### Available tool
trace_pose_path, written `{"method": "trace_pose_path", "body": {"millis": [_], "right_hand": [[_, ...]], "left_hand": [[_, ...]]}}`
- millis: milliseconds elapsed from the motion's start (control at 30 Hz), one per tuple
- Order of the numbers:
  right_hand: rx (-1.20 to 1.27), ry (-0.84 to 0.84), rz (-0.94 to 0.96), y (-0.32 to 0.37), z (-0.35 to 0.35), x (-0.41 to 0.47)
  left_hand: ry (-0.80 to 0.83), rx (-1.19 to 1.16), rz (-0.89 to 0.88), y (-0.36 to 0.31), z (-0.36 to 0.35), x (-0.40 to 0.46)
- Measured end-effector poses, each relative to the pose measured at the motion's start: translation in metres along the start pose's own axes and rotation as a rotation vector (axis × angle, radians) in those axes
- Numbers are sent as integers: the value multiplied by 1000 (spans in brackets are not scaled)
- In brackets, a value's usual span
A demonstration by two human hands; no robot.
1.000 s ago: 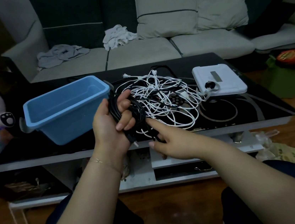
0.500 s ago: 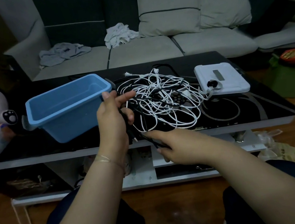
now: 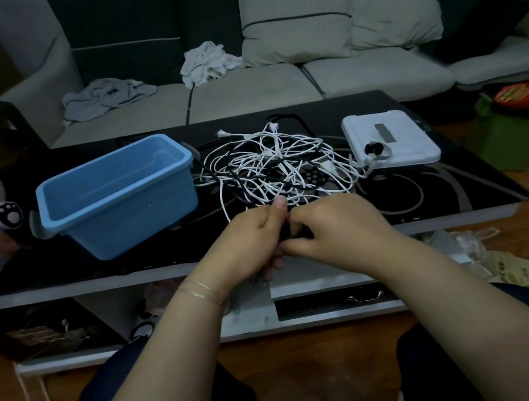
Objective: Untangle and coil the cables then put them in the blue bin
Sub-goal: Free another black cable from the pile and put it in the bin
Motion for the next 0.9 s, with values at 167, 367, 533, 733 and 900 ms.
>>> {"method": "trace_pose_path", "body": {"millis": [167,367,533,733,900], "right_hand": [[76,20,24,-7,4,-1],[122,162,-87,-24,9,0],[143,-18,-230,-30,6,1],[1165,17,-593,-30,2,6],[1592,36,-632,-33,1,8]], "left_hand": [[210,15,-61,-2,0,0],[221,93,-123,5,0,0],[111,120,-93,7,0,0],[284,-260,-112,0,6,-7],[276,-380,-164,-2,18,-11]]}}
Point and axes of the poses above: each hand's wrist, its own x-axis towards the middle knuckle, its own z-axis out of the back of the hand, y = z × x, the point moved 1 cm from there along x, towards the middle knuckle, and after that the axes turned 1 degree about x, right-handed, at the moved point
